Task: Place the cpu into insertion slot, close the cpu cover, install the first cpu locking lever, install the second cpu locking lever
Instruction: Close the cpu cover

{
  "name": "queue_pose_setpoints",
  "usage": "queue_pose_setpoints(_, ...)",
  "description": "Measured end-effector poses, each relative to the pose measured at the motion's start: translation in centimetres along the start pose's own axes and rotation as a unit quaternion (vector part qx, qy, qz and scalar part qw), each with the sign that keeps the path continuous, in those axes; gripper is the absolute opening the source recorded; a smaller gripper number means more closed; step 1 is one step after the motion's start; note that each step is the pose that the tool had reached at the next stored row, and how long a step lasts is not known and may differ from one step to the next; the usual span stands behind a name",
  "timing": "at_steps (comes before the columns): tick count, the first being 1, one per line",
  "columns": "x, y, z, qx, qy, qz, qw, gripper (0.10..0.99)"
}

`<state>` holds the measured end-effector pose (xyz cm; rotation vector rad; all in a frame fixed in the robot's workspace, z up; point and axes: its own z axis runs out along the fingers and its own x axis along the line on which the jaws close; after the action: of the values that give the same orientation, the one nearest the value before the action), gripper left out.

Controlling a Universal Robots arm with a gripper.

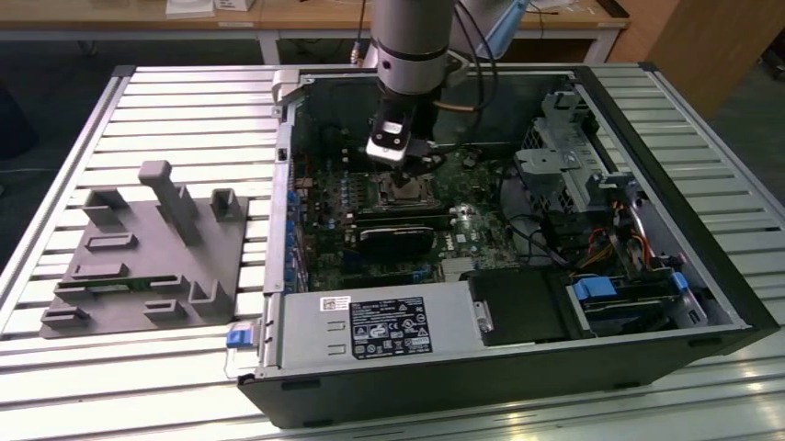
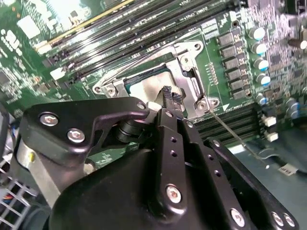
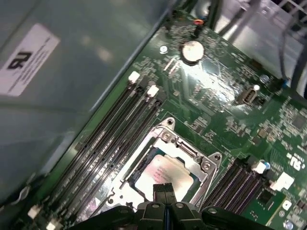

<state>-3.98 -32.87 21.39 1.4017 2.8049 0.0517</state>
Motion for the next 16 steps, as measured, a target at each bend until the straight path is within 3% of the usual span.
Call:
queue_pose_setpoints(4, 0.00, 0.00, 0.04, 0.0012, 0.0000, -0.034, 0.9994, 0.106)
queue_pose_setpoints(8, 0.00, 0.00, 0.06, 0.0028, -0.0008, -0.066, 0.9978, 0.106)
queue_pose_setpoints(12, 0.00, 0.00, 0.09, 0.0047, -0.0017, -0.098, 0.9952, 0.106)
queue_pose_setpoints(16, 0.00, 0.00, 0.10, 0.0068, -0.0029, -0.129, 0.9916, 0.106)
